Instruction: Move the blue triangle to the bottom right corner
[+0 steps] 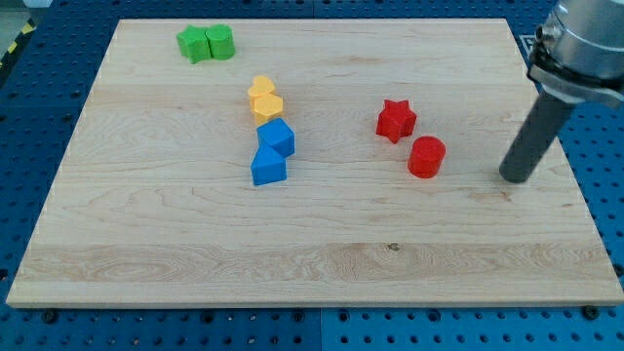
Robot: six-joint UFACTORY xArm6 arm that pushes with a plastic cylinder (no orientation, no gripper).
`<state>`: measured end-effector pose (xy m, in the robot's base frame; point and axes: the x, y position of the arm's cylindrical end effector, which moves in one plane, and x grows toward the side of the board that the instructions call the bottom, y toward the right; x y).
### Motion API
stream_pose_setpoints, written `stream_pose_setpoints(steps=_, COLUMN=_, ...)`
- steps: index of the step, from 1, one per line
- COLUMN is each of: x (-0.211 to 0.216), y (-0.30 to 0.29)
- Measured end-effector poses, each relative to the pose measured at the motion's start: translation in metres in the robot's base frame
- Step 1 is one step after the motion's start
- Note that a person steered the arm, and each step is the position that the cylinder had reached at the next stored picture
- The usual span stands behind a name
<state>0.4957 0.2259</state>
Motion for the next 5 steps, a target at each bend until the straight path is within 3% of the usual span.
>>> stream_pose_setpoints(steps=1, x=0.032, y=0.002)
stream_pose_setpoints(steps=2, x=0.031, y=-0.033)
stream_pose_setpoints(steps=4, x=-0.021, y=-0.090)
stream_pose_setpoints(steps=5, x=-0.021, y=-0.103)
